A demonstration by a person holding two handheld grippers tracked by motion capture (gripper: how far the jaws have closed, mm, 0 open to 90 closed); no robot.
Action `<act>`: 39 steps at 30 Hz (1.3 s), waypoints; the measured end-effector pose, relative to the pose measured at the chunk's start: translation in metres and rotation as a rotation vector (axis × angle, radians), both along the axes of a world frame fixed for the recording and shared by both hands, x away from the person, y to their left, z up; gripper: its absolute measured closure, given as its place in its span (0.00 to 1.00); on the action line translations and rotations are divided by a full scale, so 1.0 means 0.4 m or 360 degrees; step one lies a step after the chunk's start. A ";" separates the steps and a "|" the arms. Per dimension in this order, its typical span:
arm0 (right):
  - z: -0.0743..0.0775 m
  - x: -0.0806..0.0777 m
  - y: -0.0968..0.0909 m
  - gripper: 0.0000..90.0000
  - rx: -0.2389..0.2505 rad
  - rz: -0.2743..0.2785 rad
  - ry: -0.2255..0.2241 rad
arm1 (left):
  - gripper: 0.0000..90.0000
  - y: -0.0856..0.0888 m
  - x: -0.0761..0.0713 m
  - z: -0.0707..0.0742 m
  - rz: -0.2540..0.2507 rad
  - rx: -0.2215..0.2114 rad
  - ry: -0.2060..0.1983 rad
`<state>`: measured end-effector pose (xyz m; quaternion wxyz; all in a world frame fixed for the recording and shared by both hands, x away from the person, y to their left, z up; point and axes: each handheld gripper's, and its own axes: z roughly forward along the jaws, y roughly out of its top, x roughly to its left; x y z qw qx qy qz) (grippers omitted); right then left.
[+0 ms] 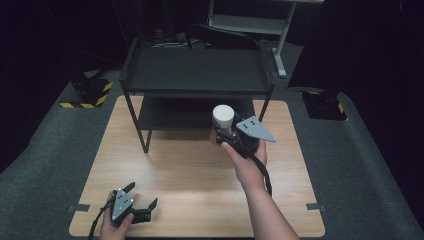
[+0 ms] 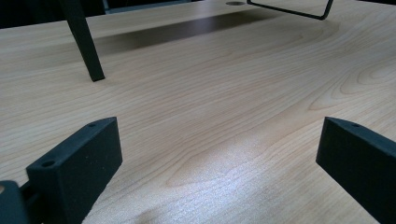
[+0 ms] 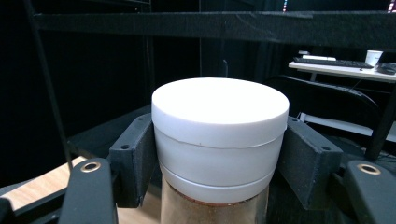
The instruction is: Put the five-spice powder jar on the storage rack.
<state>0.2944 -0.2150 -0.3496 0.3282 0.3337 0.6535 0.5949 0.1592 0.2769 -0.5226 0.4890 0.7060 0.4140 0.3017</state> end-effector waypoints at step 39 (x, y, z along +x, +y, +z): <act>-0.012 0.170 0.113 0.38 0.0014 -0.0123 -0.0021 | 0.01 0.006 0.001 -0.001 -0.0024 -0.0004 -0.0003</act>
